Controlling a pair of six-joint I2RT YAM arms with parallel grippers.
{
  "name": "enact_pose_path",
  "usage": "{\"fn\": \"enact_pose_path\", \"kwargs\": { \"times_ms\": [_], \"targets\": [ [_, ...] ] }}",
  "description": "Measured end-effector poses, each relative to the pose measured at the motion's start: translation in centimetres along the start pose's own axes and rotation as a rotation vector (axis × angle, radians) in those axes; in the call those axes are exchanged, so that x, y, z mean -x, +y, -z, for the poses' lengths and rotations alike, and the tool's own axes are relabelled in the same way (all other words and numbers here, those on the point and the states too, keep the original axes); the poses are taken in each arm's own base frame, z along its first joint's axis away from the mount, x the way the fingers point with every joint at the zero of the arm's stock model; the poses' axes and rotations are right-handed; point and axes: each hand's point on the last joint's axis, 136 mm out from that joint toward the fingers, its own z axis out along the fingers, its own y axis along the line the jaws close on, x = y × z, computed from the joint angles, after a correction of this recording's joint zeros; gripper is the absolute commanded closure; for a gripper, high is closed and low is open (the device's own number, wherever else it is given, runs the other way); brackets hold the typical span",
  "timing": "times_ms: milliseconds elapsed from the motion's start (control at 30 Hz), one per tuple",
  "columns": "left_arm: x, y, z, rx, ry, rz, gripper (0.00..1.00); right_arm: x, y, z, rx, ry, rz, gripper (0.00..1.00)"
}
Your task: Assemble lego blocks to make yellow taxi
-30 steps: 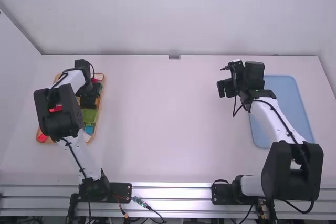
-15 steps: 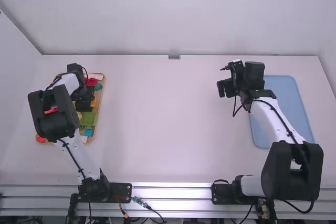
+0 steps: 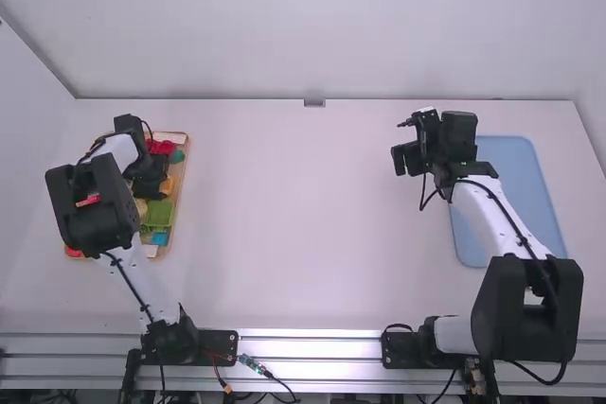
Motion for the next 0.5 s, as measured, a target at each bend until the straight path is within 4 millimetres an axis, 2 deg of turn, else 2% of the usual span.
{"fn": "enact_pose_path", "kwargs": {
  "times_ms": [100,167,500],
  "targets": [
    [-0.06,-0.02,0.0,-0.001,0.004,-0.017,0.22,0.01,0.0,0.0,0.0,0.0,-0.001,0.01],
    [-0.07,-0.04,0.0,-0.002,0.003,-0.026,0.28,-0.03,0.01,-0.02,0.0,0.001,0.001,0.01],
    [-0.25,0.07,-0.1,-0.002,0.01,-0.037,0.43,0.06,-0.02,-0.02,0.0,-0.003,0.003,0.01]
  ]
}}
